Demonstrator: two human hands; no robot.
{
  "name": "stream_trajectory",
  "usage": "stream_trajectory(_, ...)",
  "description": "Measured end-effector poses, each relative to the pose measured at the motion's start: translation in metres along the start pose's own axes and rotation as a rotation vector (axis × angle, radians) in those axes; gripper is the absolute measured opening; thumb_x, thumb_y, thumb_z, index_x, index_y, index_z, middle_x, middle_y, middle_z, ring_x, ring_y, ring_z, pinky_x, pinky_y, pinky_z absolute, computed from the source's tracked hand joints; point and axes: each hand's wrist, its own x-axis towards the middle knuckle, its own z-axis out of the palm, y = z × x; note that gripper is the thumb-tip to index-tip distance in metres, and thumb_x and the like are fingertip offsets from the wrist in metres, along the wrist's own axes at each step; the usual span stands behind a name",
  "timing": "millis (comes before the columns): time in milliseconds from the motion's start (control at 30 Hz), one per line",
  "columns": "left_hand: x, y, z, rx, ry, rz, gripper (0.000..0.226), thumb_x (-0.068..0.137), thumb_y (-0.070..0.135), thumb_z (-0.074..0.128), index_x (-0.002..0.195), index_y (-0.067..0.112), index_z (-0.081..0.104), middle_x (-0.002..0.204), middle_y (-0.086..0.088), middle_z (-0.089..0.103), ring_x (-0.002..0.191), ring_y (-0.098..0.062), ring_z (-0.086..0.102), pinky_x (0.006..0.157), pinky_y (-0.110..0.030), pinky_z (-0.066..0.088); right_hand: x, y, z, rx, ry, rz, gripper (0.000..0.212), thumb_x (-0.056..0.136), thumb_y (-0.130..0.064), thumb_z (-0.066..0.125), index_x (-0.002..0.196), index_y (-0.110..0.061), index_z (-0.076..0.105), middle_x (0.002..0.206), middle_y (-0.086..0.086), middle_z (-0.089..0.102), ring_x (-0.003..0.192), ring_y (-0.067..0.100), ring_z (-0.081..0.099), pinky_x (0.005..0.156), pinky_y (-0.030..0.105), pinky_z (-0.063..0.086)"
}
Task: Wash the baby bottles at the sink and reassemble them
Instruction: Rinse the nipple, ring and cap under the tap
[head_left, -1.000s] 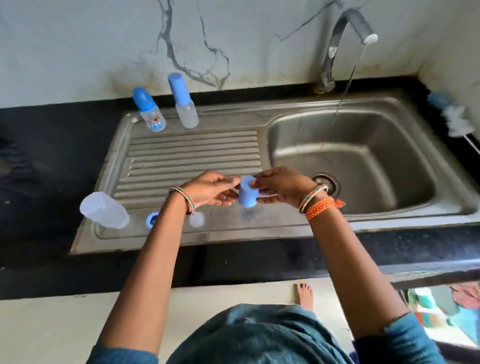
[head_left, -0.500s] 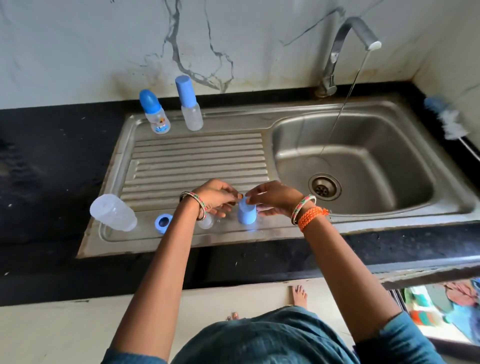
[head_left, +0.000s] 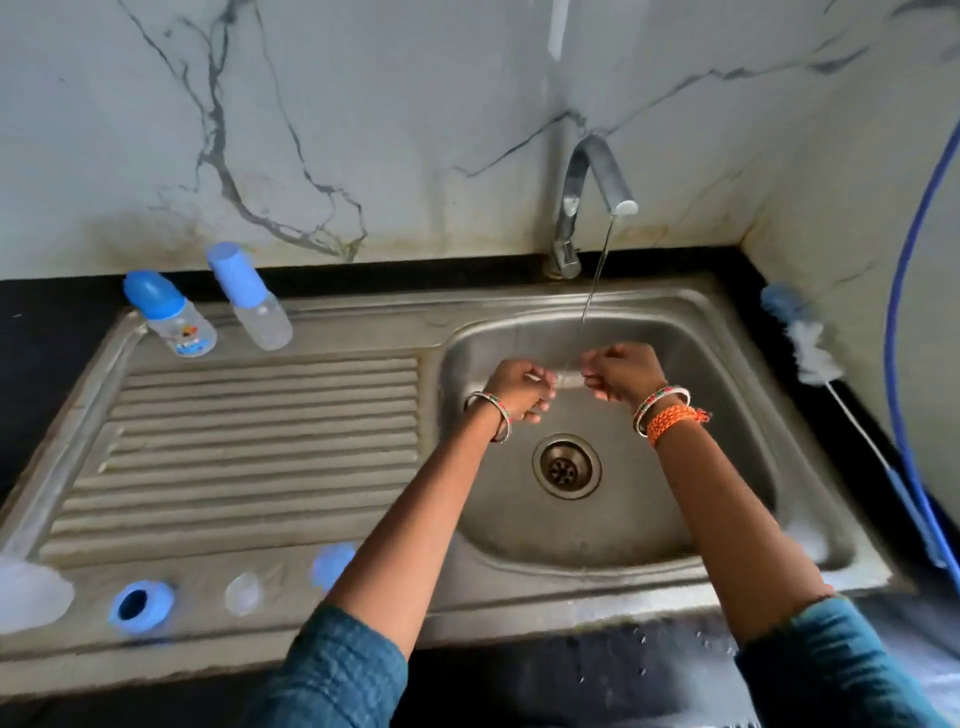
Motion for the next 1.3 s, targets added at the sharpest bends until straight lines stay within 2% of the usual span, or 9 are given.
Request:
stream_trajectory(167,0.068,0.002,0.041,-0.132,0.027,-0.117,0.029,0.091,-0.008,0.049,0.071,0.014,0.049,0.065,-0.005,0.050,0.032,0.001,0.045,0.043,-0.014,0.043,0.076,-0.006,-0.017,-0.141,0.026,-0.077,0.021,0.086,-0.007,0.061,0.066,-0.013,0.064,0.083,0.023,0.069,0.075,0.027,0.064,0.083,0.044,0.055)
stream_trajectory(400,0.123,-0.007,0.054,-0.274,0.146,-0.187,0.031,0.092,-0.012,0.047,0.068,0.008,0.048,0.036,0.007,0.053,0.032,0.001,0.049,0.040,-0.014,0.044,0.137,-0.054,0.016,-0.497,0.092,-0.608,0.048,0.083,-0.036,0.069,0.111,0.001,0.059,0.109,0.022,0.061,0.101,0.037,0.057,0.088,0.039,0.046)
stream_trajectory(667,0.130,-0.011,0.055,-0.377,0.184,-0.202,0.027,0.088,-0.013,0.052,0.069,0.005,0.051,0.044,0.001,0.057,0.037,-0.003,0.055,0.047,-0.018,0.051,0.153,-0.069,0.014,-0.182,0.232,-0.435,0.019,0.073,-0.031,0.070,0.067,-0.017,0.057,0.069,0.005,0.064,0.072,0.028,0.065,0.070,0.037,0.054)
stream_trajectory(767,0.121,-0.004,0.054,-0.367,0.183,-0.172,0.026,0.089,-0.012,0.051,0.070,0.005,0.052,0.060,-0.007,0.057,0.044,-0.007,0.057,0.048,-0.017,0.052,0.152,-0.068,0.008,-0.223,0.121,-0.416,0.032,0.082,-0.035,0.066,0.082,-0.002,0.068,0.076,0.003,0.065,0.074,0.017,0.061,0.058,0.010,0.038)
stream_trajectory(933,0.093,0.017,0.043,-0.399,0.214,0.008,0.026,0.089,-0.012,0.051,0.073,0.008,0.054,0.060,-0.005,0.058,0.043,-0.005,0.053,0.045,-0.017,0.043,0.108,-0.057,0.000,-0.254,0.220,-0.495,0.031,0.083,-0.009,0.061,0.113,0.000,0.056,0.110,0.017,0.058,0.098,0.029,0.056,0.084,0.025,0.040)
stream_trajectory(1067,0.062,0.006,0.034,0.165,0.269,0.158,0.012,0.085,-0.003,0.059,0.093,0.006,0.061,0.099,-0.010,0.064,0.088,-0.021,0.059,0.065,-0.021,0.051,0.050,-0.008,0.009,-0.377,0.340,-0.598,0.059,0.073,-0.003,0.057,0.131,-0.007,0.045,0.140,0.016,0.038,0.123,0.031,0.044,0.091,0.021,0.038)
stream_trajectory(1133,0.047,-0.013,0.031,0.735,-0.175,-0.012,0.036,0.085,0.009,0.066,0.120,0.002,0.058,0.117,-0.012,0.063,0.098,-0.020,0.056,0.076,-0.023,0.050,0.034,0.027,0.015,-0.657,-0.092,-0.184,0.056,0.081,-0.010,0.059,0.135,-0.006,0.045,0.143,0.018,0.040,0.123,0.036,0.048,0.093,0.036,0.045)
stream_trajectory(1200,0.029,-0.032,0.029,0.889,-0.286,-0.089,0.041,0.086,0.012,0.066,0.125,0.001,0.056,0.114,-0.013,0.063,0.097,-0.020,0.054,0.076,-0.020,0.046,0.010,0.050,0.019,-0.709,-0.382,0.220,0.048,0.085,-0.015,0.062,0.129,0.000,0.050,0.133,0.025,0.051,0.115,0.042,0.055,0.090,0.042,0.048)
stream_trajectory(1300,0.015,-0.050,0.022,0.826,0.032,0.140,0.064,0.088,0.012,0.061,0.145,0.010,0.033,0.151,-0.011,0.032,0.139,-0.022,0.031,0.111,-0.022,0.023,-0.012,0.066,0.025,-0.696,-0.011,-0.075,0.068,0.084,-0.011,0.059,0.145,-0.011,0.028,0.155,0.018,0.017,0.135,0.036,0.031,0.101,0.043,0.040)
